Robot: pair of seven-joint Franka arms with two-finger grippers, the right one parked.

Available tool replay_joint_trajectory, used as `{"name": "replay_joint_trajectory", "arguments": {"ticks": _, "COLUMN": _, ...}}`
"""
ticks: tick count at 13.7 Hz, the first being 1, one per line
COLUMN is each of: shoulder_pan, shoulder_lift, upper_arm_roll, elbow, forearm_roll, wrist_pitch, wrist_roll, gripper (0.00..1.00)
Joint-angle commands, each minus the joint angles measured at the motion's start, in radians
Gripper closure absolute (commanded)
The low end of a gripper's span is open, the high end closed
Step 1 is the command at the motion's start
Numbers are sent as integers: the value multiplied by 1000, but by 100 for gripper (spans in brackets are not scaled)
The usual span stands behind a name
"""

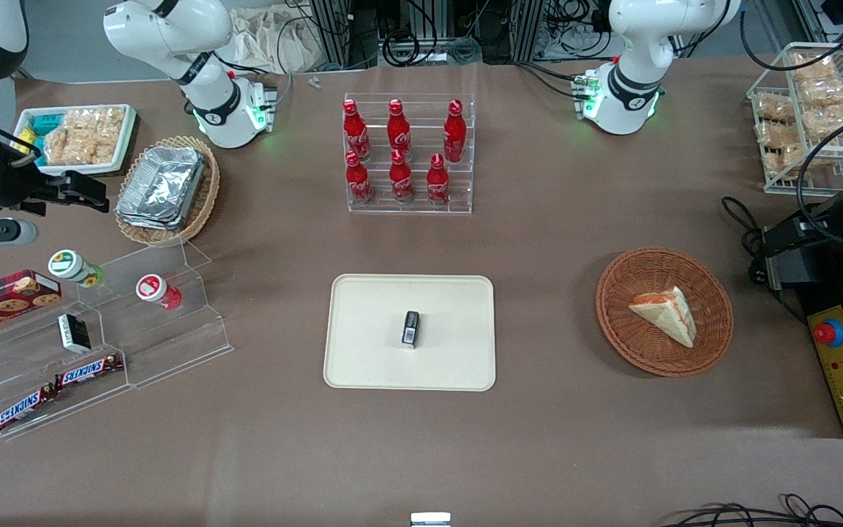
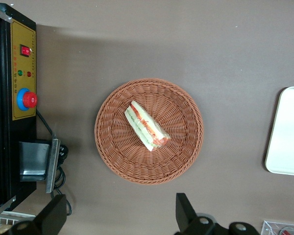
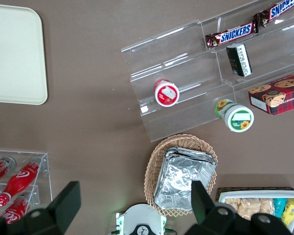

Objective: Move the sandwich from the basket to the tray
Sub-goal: 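Move the left gripper from rest toward the wicker basket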

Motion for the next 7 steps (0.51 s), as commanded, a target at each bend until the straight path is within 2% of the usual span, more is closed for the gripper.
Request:
{"name": "replay_joint_trajectory", "arguments": {"ticks": 1, "shoulder_pan": -1, "shoulder_lift": 21, "upper_arm_roll": -6, "elbow": 22, "forearm_roll": 17, "wrist_pitch": -1, "wrist_roll": 13, "gripper": 0}}
{"name": "replay_joint_trajectory", "arguments": {"ticks": 7, "shoulder_pan": -1, "shoulder_lift": 56, "upper_arm_roll": -8, "elbow": 22, "forearm_roll": 18, "wrist_pitch": -4, "wrist_roll": 13, "gripper": 0}}
